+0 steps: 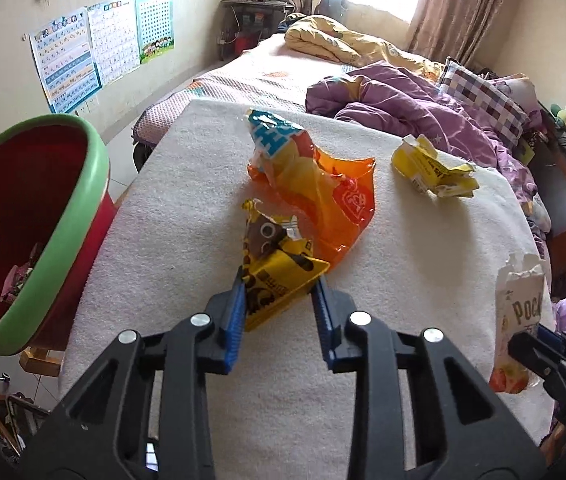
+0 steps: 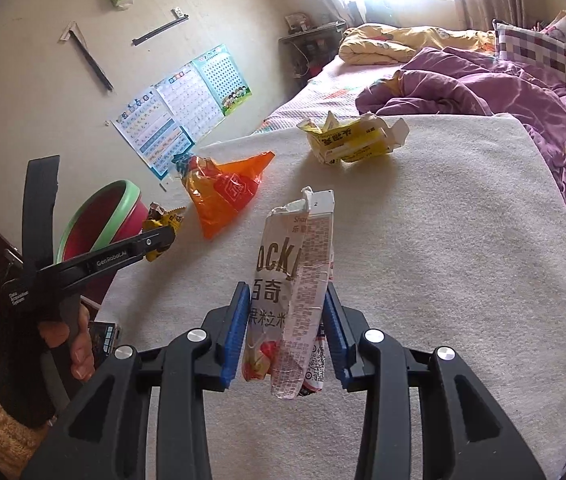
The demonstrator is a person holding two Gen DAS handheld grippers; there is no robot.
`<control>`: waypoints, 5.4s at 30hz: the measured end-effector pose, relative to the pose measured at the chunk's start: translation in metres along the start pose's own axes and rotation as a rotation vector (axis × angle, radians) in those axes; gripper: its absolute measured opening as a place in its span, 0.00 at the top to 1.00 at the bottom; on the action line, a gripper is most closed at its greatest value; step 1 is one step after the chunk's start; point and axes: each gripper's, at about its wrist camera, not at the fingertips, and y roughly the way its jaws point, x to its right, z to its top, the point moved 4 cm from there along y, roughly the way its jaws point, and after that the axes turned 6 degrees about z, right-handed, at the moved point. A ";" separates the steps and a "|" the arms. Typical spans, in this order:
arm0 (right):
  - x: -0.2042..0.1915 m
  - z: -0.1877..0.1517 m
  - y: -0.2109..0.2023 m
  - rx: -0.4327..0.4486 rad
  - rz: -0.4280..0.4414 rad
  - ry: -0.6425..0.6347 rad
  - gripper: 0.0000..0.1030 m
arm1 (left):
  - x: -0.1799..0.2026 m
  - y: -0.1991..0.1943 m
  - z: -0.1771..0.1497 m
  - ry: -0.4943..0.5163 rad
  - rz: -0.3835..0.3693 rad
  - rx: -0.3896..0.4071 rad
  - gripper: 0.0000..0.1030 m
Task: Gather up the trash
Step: 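Grasp the white Pocky box with the right tool while the left tool grasps the yellow-black wrapper, then carry the Pocky box and yellow-black wrapper over the basin and release both, then grasp the orange chip bag with the left tool while the right tool grasps the yellow crumpled wrapper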
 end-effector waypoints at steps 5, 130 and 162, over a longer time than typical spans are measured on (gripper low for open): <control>-0.017 0.004 0.000 -0.006 -0.013 -0.050 0.64 | 0.001 -0.035 -0.004 0.021 0.018 0.070 0.71; -0.134 0.079 0.108 0.064 -0.169 -0.171 0.32 | -0.235 -0.068 -0.006 -0.141 0.107 0.162 0.30; -0.002 0.053 -0.028 -0.072 -0.057 -0.239 0.95 | 0.027 0.065 0.052 -0.120 -0.120 -0.064 0.41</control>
